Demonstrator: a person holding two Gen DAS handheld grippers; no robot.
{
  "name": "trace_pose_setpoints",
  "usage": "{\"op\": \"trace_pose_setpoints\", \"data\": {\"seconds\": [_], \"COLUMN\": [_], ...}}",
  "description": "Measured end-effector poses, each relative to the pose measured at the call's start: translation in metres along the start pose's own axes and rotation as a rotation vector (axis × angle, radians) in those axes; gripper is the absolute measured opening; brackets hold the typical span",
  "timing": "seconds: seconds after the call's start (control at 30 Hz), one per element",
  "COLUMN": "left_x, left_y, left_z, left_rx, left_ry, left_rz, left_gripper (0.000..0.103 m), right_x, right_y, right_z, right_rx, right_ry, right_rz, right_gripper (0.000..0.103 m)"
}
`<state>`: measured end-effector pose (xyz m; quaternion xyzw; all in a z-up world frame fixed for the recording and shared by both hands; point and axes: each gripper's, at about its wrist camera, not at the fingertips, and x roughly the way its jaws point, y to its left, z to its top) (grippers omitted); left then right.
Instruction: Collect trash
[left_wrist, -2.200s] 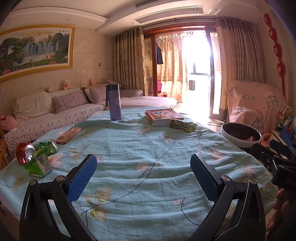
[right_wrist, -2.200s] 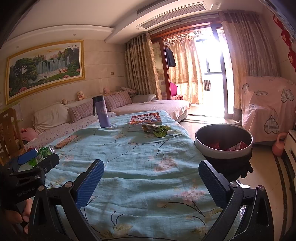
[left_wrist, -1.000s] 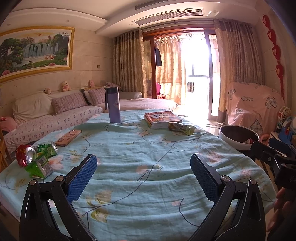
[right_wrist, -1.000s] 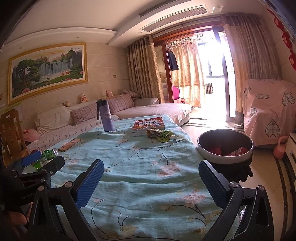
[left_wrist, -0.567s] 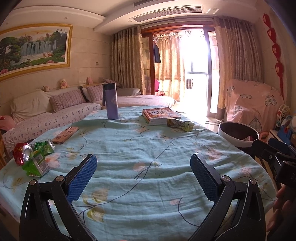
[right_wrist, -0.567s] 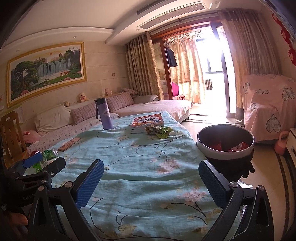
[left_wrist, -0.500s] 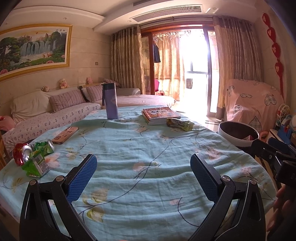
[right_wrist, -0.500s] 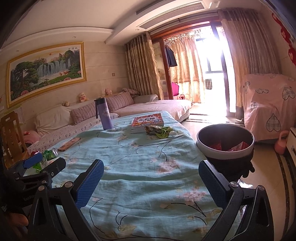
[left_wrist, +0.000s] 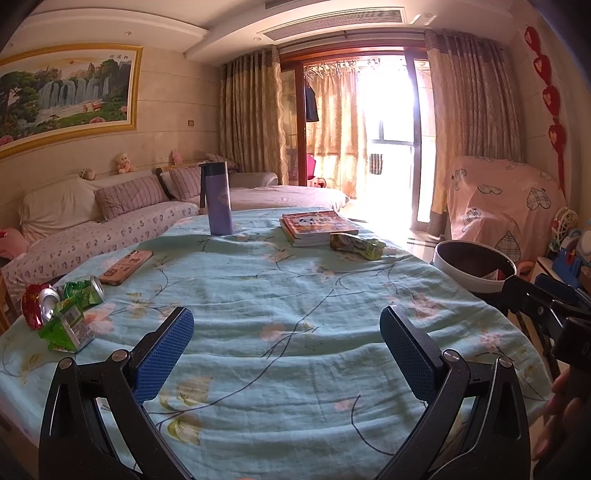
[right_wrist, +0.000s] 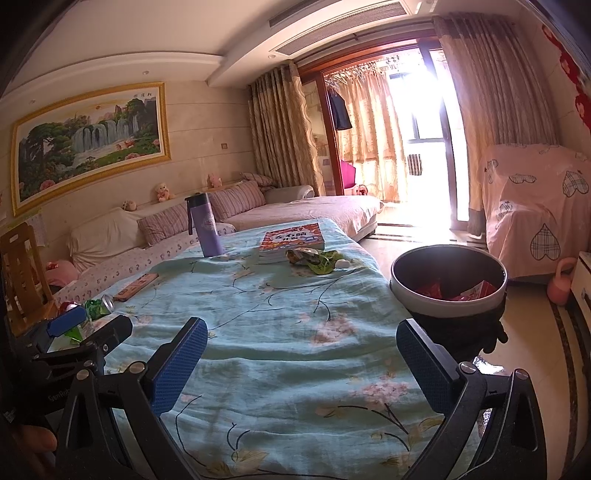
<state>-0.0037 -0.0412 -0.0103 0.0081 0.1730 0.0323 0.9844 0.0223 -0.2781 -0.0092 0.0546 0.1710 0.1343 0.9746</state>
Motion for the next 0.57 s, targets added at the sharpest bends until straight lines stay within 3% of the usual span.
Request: {"op": "trace_pose_setpoints", "data": {"seconds": [0.57], "left_x": [0.017], "left_y": [-0.004], "left_z": [0.019], "left_rx": [-0.002], "left_ry": [0.037], "left_rz": [-0.023], "left_gripper": [0.103], "right_x": [0.017], "right_y": [-0.013], "right_z": [0.018], "right_rx": [0.011], "right_ry": [0.053], "right_rz": [-0.027], "right_gripper": [0.103]}}
